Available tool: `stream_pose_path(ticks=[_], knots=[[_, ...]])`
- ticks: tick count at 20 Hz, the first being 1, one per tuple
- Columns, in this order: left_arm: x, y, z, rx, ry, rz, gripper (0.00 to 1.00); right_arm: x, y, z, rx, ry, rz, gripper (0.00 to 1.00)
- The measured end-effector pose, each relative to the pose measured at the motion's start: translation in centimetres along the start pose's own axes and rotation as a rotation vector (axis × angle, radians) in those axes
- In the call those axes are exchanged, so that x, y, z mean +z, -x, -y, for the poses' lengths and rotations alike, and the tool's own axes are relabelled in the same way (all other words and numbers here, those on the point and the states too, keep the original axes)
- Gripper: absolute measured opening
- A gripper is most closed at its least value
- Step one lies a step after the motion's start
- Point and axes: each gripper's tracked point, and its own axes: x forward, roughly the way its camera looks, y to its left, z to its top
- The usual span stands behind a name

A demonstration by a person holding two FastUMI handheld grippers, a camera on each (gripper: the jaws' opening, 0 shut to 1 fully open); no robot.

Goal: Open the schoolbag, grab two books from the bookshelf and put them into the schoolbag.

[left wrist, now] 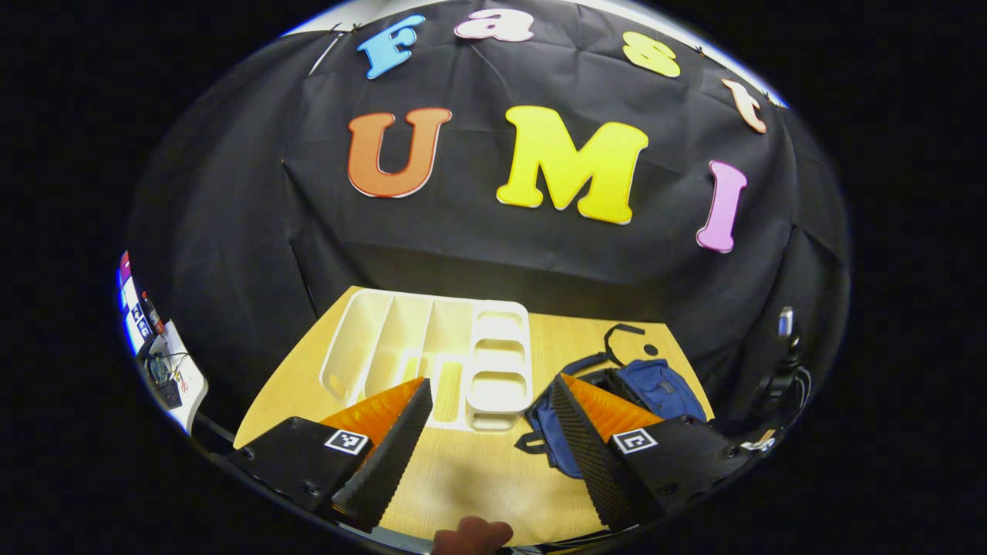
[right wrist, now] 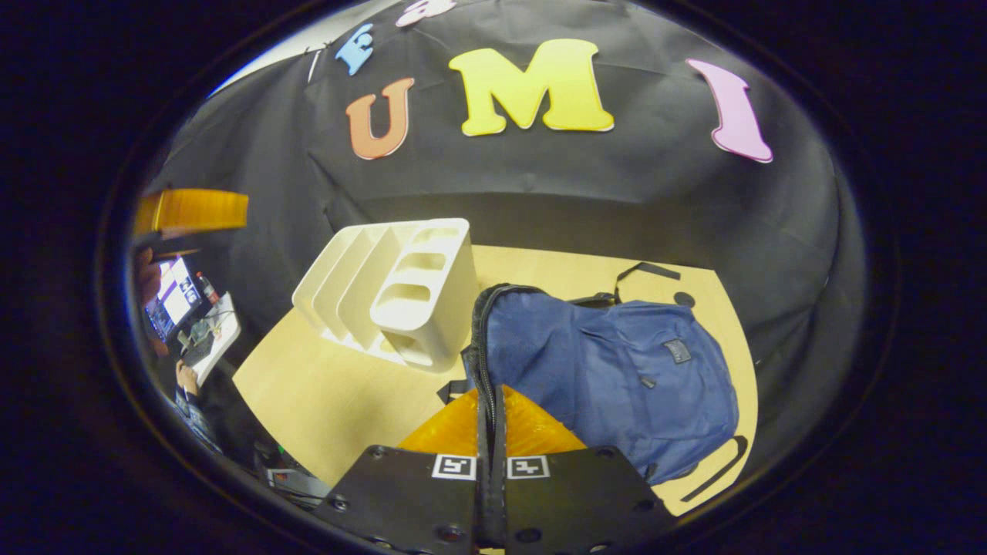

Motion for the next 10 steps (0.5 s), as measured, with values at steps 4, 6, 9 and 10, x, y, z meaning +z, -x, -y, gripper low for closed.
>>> stream_pose_path(ticks=[4,6,9,10], knots=[[1.9,1.2,-2.1,0.029,-0.024,0.093,0.99,-1.6,-2.3,-2.1,0.006,0.036,-0.026,0.00],[2.3,2.3,-3.5,0.038,-0.014,0.111,0.98,-2.6,-3.8,-2.9,0.008,0.046,-0.043,0.00],[2.6,3.5,-5.0,0.051,0.009,0.127,0.98,-3.9,-5.6,-3.7,0.002,0.047,-0.070,0.02],[2.7,3.8,-5.5,0.059,0.014,0.130,0.98,-4.3,-6.2,-3.9,0.001,0.045,-0.078,0.07]])
